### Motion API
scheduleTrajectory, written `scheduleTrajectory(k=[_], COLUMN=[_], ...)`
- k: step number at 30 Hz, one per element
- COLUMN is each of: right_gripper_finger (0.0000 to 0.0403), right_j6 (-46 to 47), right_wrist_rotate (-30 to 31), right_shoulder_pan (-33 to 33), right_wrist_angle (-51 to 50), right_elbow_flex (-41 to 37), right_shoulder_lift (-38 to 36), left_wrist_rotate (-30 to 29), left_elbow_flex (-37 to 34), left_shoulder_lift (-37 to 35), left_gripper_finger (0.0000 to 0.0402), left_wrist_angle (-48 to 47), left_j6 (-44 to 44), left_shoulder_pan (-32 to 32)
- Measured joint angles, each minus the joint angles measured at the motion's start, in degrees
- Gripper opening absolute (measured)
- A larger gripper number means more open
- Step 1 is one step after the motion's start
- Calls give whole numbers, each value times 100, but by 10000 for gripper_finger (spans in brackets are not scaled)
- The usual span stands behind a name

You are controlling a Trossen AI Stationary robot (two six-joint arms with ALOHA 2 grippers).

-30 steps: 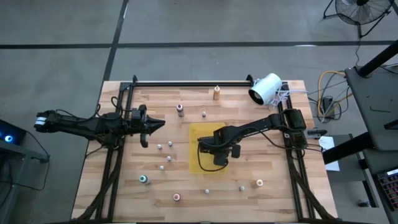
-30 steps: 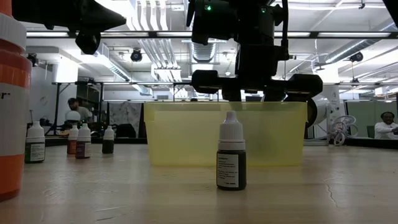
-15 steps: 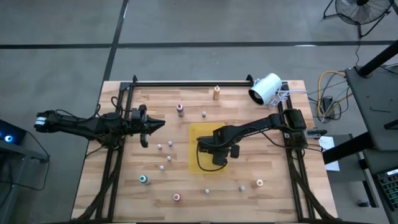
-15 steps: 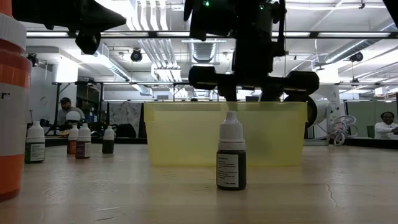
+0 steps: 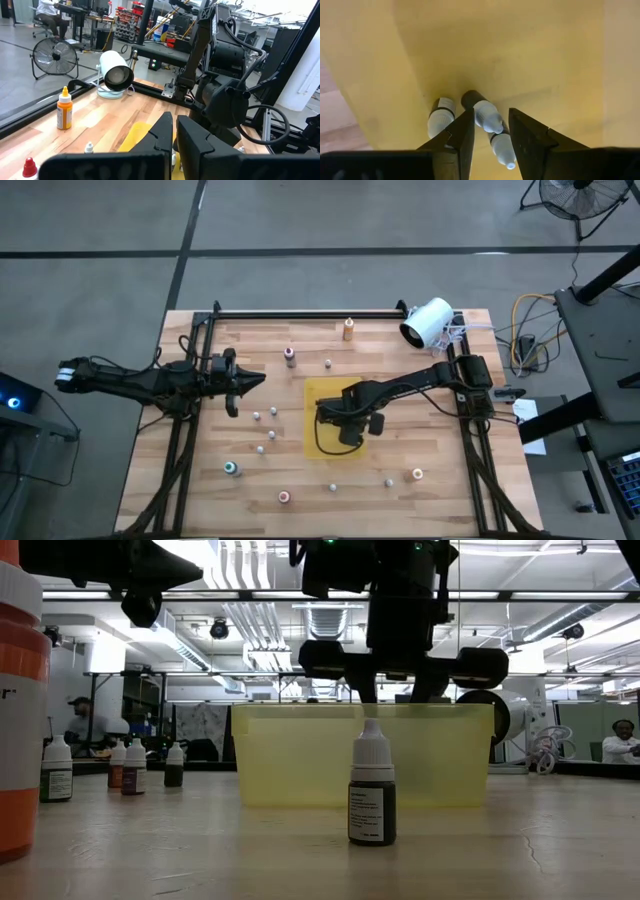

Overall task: Pick & Place food coloring
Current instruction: Put the small black food coloring bottle into the yellow bin

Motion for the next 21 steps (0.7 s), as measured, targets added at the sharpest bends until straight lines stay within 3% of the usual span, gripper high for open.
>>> scheduleTrajectory(k=[21], right_gripper_finger=[98], right_j6=[246], right_wrist_rotate=[-8], right_shoulder_pan=[0], right_wrist_angle=[-123], right_elbow_flex=[-109], right_shoulder_lift=[-13], left_wrist_rotate=[-1], left_elbow_flex=[2], left_shoulder_lift=[0], left_gripper_finger=[0], left_wrist_angle=[1], left_j6=[0], left_shoulder_pan=[0])
